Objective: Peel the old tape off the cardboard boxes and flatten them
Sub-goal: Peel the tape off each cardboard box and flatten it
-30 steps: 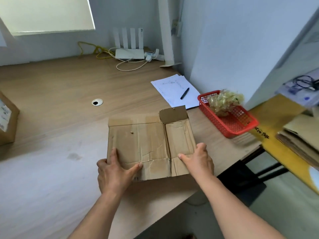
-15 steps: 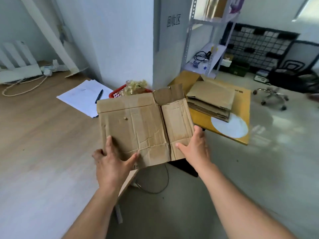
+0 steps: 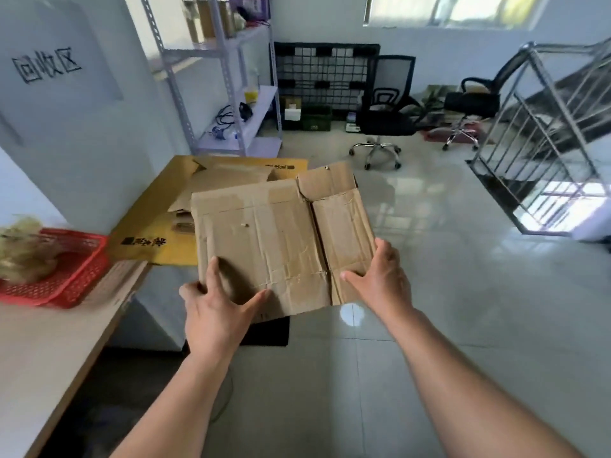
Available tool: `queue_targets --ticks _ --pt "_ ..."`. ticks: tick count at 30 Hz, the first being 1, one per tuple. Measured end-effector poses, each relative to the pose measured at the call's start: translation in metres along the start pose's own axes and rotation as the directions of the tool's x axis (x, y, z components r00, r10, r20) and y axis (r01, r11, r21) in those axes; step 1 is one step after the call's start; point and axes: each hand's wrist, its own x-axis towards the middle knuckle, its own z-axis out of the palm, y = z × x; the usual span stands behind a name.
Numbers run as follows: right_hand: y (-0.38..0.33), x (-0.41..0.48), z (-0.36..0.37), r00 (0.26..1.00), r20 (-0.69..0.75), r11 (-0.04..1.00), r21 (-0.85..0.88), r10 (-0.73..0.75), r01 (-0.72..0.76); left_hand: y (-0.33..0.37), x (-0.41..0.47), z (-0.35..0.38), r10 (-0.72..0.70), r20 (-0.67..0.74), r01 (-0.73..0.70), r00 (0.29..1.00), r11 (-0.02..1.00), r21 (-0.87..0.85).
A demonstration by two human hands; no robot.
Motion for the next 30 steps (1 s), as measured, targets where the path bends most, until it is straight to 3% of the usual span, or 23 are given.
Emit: queue_targets --ticks 8,17,21,30 --pt "0.074 0.056 -0.046 0.991 -0.073 0.993 0.044 0.115 -0.112 0.086 0.022 0.07 0.103 0.045 -0.104 0.994 0.994 0.019" --pt "0.113 0.156 -0.042 0.988 -0.066 0.99 0.006 0.139 -0.139 0.143 0.086 0.14 0.131 0.076 -0.133 0.988 0.991 0.016" --pt "0.113 0.228 -0.027 0.993 -0.029 0.993 -0.023 0.118 -0.118 0.168 0.14 0.17 0.101 0.059 -0.103 0.993 0.994 0.027" --pt "0.07 0.387 0.018 0.99 0.137 0.994 -0.106 -0.021 0.035 0.192 0.256 0.205 -0.105 0.003 0.105 0.994 0.994 0.008"
